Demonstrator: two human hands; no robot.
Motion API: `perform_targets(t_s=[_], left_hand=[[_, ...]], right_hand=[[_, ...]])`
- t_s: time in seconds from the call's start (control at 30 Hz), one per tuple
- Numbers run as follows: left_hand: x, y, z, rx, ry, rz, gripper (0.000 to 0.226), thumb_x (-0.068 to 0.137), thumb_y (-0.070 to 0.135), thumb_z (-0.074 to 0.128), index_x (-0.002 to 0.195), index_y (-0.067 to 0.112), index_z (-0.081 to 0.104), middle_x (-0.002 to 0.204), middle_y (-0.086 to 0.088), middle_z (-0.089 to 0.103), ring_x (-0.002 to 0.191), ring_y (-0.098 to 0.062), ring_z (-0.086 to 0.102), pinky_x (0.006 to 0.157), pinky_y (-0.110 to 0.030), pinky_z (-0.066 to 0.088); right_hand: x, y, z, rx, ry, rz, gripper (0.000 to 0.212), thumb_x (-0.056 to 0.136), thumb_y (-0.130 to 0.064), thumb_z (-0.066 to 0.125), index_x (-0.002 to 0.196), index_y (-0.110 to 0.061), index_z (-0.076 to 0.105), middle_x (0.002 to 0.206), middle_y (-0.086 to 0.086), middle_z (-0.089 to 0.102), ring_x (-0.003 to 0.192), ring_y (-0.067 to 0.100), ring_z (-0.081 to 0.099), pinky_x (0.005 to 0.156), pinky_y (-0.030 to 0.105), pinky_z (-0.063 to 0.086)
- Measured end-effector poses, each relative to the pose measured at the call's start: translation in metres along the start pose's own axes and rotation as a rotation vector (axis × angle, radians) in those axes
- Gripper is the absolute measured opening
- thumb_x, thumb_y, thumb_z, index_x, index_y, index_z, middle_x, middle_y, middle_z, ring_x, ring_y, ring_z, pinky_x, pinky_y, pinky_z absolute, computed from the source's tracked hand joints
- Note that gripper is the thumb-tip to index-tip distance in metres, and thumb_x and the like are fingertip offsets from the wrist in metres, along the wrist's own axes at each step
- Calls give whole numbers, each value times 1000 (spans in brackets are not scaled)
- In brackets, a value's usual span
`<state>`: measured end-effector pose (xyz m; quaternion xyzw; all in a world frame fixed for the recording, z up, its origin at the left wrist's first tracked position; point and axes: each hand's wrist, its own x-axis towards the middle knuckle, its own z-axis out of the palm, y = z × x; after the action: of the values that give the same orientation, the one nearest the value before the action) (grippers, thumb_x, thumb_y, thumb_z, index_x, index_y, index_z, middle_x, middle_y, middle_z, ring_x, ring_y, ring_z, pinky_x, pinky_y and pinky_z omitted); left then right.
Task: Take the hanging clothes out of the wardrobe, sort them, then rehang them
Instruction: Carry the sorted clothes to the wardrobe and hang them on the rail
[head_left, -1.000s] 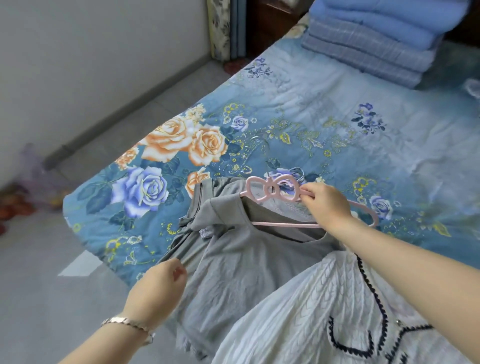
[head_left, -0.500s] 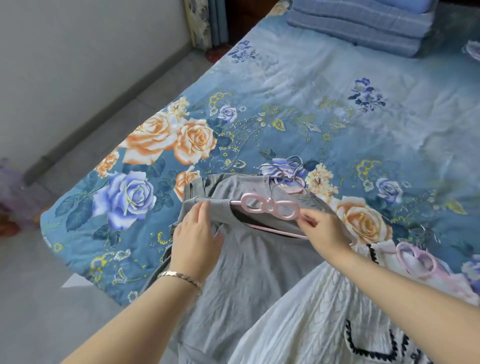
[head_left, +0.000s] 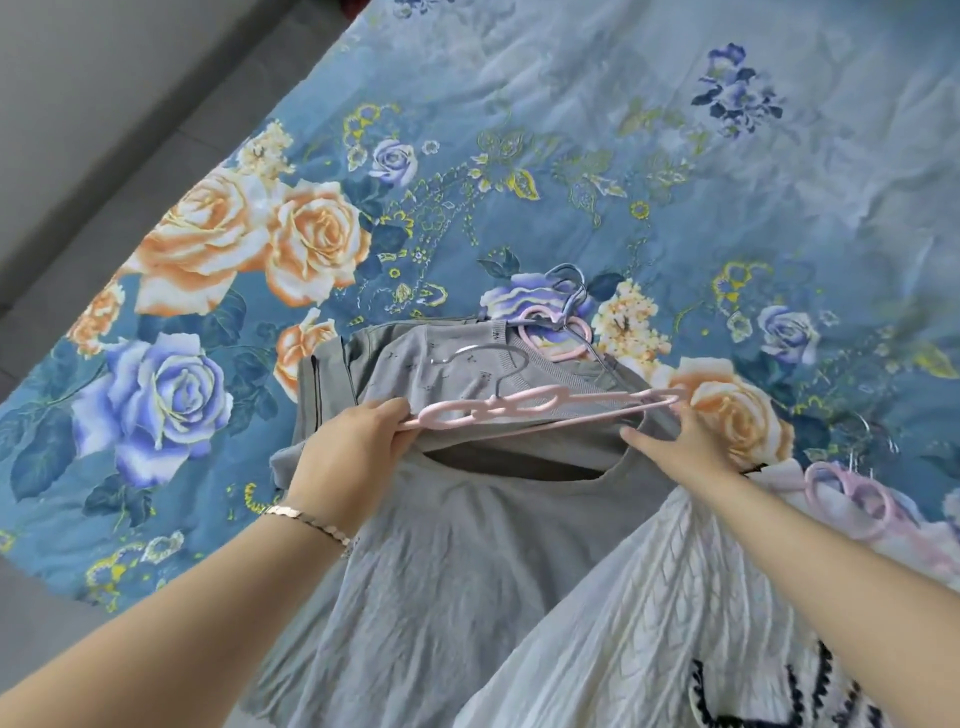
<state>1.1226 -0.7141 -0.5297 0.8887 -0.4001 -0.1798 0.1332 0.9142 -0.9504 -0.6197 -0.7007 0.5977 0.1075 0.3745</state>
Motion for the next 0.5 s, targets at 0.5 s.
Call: perform_targets(t_s=[0.5], left_hand=[[-46, -11, -43, -68, 157, 99, 43, 88, 40, 38, 96, 8, 66, 81, -12, 65, 78, -33, 60, 62, -35, 41]], right_hand=[[-61, -40, -39, 407, 485, -62, 22, 85, 0, 51, 99, -3, 68, 97, 14, 67, 93, 29, 60, 58, 14, 36]])
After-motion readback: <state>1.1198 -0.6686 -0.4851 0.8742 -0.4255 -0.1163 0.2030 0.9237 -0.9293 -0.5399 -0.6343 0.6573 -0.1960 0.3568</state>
